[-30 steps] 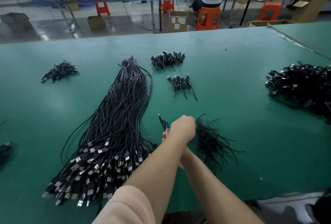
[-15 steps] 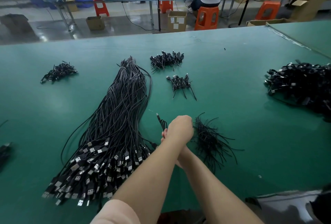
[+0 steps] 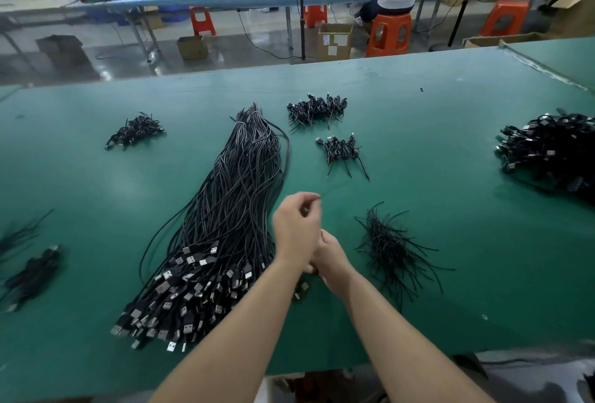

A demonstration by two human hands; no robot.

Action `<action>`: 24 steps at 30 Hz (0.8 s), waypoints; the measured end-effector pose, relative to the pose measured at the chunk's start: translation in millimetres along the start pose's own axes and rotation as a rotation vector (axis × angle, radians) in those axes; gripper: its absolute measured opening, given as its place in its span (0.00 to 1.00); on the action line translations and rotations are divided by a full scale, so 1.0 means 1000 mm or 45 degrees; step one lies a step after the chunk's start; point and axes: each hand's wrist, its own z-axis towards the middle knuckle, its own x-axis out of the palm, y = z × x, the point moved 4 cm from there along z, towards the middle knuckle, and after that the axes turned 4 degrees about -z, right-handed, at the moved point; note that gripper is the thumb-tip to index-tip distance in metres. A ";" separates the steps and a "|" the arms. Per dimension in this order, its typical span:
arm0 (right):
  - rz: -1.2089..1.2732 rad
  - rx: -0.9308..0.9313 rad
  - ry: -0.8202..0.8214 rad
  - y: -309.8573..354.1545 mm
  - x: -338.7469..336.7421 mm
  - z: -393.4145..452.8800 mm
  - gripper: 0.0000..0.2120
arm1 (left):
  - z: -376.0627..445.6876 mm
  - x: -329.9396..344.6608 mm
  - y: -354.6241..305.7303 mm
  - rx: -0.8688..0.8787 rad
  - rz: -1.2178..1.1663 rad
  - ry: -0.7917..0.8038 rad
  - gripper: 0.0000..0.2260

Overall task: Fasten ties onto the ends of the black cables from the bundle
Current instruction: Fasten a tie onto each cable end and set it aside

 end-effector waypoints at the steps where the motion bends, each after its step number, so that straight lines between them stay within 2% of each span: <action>1: -0.010 -0.022 -0.005 -0.001 0.000 0.002 0.12 | 0.004 -0.013 0.011 -0.129 -0.074 -0.115 0.04; 3: -0.041 -0.065 0.008 -0.004 -0.001 0.002 0.15 | 0.010 -0.035 0.038 -0.405 -0.175 -0.267 0.07; 6: -0.194 -0.107 0.020 -0.006 -0.002 0.002 0.16 | 0.012 -0.048 0.065 -0.549 0.002 -0.159 0.11; 10: -0.364 -0.156 0.064 -0.006 0.000 0.000 0.16 | 0.008 -0.039 0.069 -0.452 0.220 0.124 0.09; 13: -0.345 -0.162 0.086 -0.006 0.000 0.001 0.15 | 0.004 -0.032 0.064 -0.389 0.309 0.264 0.09; 18: -0.248 -0.111 0.117 -0.006 -0.002 0.001 0.15 | -0.002 -0.034 0.055 -0.197 0.479 0.360 0.10; 24: -0.221 -0.079 0.167 -0.002 -0.001 -0.002 0.15 | -0.009 -0.032 0.052 0.030 0.570 0.377 0.09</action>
